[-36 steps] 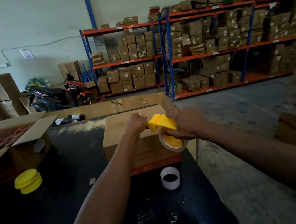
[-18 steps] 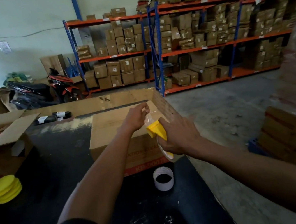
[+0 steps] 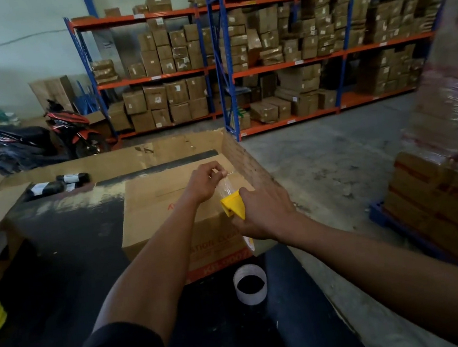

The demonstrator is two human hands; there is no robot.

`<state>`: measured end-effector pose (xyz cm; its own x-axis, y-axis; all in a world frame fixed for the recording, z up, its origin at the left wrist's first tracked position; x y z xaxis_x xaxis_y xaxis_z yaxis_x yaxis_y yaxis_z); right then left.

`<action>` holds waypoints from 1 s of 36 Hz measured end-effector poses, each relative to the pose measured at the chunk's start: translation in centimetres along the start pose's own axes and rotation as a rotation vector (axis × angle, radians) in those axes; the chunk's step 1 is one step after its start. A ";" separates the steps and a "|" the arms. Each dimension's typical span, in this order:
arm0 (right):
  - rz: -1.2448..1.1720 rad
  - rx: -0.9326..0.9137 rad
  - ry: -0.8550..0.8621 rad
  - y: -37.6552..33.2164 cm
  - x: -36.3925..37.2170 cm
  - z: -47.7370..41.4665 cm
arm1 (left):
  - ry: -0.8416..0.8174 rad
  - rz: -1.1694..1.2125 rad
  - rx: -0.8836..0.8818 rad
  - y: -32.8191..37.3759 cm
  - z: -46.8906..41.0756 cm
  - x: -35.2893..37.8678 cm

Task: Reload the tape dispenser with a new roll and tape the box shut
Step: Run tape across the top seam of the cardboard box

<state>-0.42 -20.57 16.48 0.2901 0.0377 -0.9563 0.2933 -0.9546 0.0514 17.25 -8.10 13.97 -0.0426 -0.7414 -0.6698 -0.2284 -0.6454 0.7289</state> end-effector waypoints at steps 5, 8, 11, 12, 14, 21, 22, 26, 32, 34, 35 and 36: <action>-0.025 0.020 -0.047 0.3 -0.1 -1.2 | 0.014 -0.051 0.014 -0.8 -1.1 0.4; -0.047 0.028 -0.085 0.5 -0.3 -2.2 | 0.034 -0.075 0.035 -1.0 -1.7 1.1; -0.092 0.047 -0.141 0.7 -0.7 -3.1 | 0.030 -0.091 -0.004 -1.8 -1.9 2.1; -0.094 0.053 -0.164 0.8 -0.8 -3.4 | 0.022 -0.105 -0.019 -2.1 -2.0 2.5; -0.100 0.055 -0.214 0.9 -1.3 -4.0 | 0.024 -0.128 -0.043 -2.3 -1.9 2.9; -0.104 0.061 -0.406 0.8 -2.8 -5.8 | 0.193 -0.142 -0.039 -1.0 -0.7 1.1; -0.102 0.060 -0.419 0.8 -3.0 -6.0 | 0.166 -0.124 0.022 -0.9 -0.5 1.0; -0.100 0.075 -0.442 0.7 -3.1 -6.5 | -0.148 -0.292 0.235 -1.5 1.2 1.1; -0.111 0.062 -0.495 0.9 -3.4 -5.8 | -0.351 -0.480 0.143 -5.3 0.4 1.9; -0.104 0.045 -0.532 1.0 -3.3 -5.1 | -0.357 -0.530 0.144 -4.8 0.7 1.9; -0.096 0.041 -0.551 1.1 -3.4 -4.7 | -0.349 -0.561 0.147 -4.3 1.1 1.9; -0.090 0.039 -0.566 1.2 -3.4 -4.4 | -0.342 -0.588 0.141 -3.8 1.4 1.9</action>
<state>2.97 -20.50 21.11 -0.2702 -0.0347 -0.9622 0.2573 -0.9656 -0.0375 16.70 -6.80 9.69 -0.1720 -0.1613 -0.9718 -0.4308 -0.8748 0.2215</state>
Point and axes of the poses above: each hand's wrist, its own z-axis away from the middle knuckle, its own x-axis out of the palm, y = z × x, the point moved 2 cm from there along -z, towards the middle knuckle, and after that the axes turned 14 degrees about -x, right-handed, at the moved point
